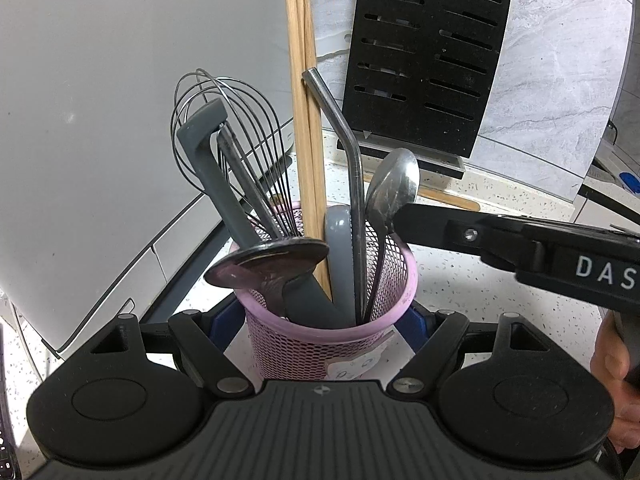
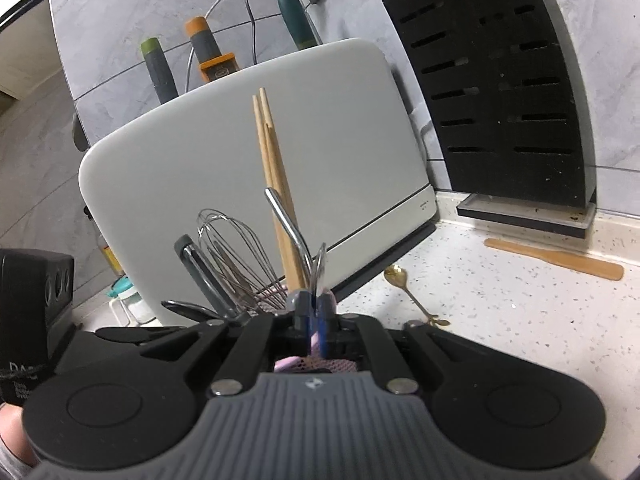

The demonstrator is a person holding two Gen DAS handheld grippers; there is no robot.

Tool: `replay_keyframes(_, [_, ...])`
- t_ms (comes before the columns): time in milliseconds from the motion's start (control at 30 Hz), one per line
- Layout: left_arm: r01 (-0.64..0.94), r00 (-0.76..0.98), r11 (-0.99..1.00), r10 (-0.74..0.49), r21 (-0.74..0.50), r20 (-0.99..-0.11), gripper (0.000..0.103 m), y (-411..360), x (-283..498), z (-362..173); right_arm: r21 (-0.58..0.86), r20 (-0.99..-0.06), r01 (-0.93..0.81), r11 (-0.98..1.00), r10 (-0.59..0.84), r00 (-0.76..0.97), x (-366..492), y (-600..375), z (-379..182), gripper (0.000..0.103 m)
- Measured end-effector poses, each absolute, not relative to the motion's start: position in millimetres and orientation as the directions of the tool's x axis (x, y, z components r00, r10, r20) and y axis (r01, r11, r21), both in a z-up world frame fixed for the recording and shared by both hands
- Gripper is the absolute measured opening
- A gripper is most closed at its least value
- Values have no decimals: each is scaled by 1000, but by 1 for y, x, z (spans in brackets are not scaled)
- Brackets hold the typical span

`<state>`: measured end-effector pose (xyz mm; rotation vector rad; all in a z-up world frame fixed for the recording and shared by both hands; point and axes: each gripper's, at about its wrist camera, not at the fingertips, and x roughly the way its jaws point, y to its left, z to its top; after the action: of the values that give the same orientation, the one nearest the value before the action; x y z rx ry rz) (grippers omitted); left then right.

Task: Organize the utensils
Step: 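Lower the spoon into the pink cup and open the right tool, then move the open right tool toward the gold spoon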

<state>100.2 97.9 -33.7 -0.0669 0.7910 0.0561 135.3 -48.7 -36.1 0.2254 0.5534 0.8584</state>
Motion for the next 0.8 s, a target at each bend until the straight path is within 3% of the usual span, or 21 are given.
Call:
replay_keyframes(33, [-76, 701, 996, 26, -39, -712, 92, 98, 100, -34, 402, -368, -651, 643, 765, 529, 134, -50, -36, 4])
replay_keyframes(367, [-77, 699, 996, 27, -38, -714, 92, 98, 101, -34, 323, -387, -650, 688, 723, 573, 134, -66, -18, 6])
replay_keyframes(800, [-75, 699, 996, 27, -36, -715, 92, 98, 101, -33, 109, -591, -743, 660, 644, 485, 172, -55, -7, 6])
